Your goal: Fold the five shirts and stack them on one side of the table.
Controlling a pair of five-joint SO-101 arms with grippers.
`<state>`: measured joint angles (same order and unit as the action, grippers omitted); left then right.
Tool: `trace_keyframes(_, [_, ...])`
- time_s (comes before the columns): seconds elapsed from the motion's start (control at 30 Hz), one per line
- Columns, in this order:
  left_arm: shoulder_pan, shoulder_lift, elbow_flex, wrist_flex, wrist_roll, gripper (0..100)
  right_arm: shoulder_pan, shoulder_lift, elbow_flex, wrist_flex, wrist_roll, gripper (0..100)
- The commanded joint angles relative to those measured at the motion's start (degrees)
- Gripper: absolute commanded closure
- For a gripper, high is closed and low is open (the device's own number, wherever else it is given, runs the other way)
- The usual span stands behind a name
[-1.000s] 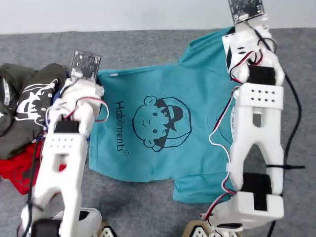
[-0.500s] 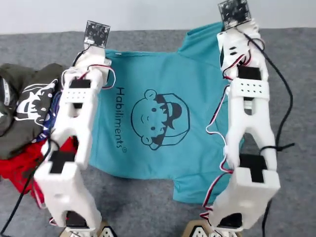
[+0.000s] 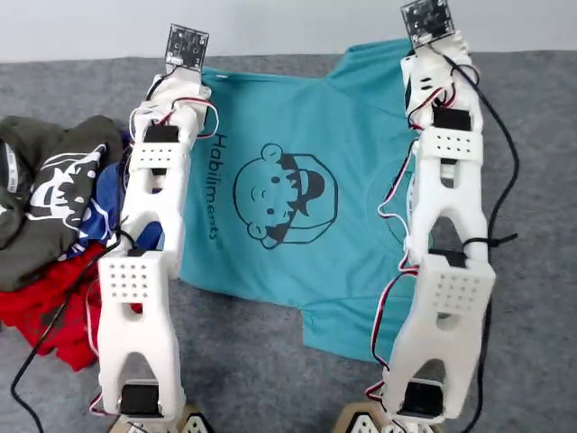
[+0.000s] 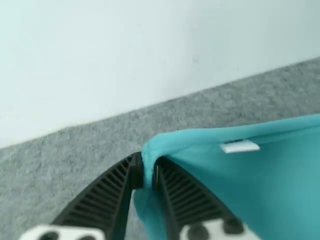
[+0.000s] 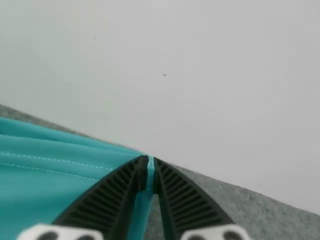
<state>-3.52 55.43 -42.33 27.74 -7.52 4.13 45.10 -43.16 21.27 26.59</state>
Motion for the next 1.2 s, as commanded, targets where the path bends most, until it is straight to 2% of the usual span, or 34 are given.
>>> trace_keyframes(0.0, [-0.35, 4.40, -13.32, 2.64, 0.18, 100, 0.92, 3.56, -12.92, 2.51, 0.79, 98.8])
trace_keyframes(0.27, [0.18, 17.93, -33.36, 10.37, 0.18, 100, 2.77, 14.81, -32.53, 7.08, 1.93, 98.9])
trace_keyframes(0.5, [2.90, 23.91, -42.07, 12.57, 0.18, 100, 5.49, 18.86, -39.47, 10.51, 3.87, 98.9])
trace_keyframes(0.73, [5.01, 24.53, -42.77, 7.47, 0.18, 100, 6.90, 19.12, -40.18, 12.44, 3.87, 98.9])
trace_keyframes(1.17, [2.29, 24.62, -39.43, 0.97, 0.09, 100, 6.99, 19.38, -39.91, 12.44, 3.87, 98.9])
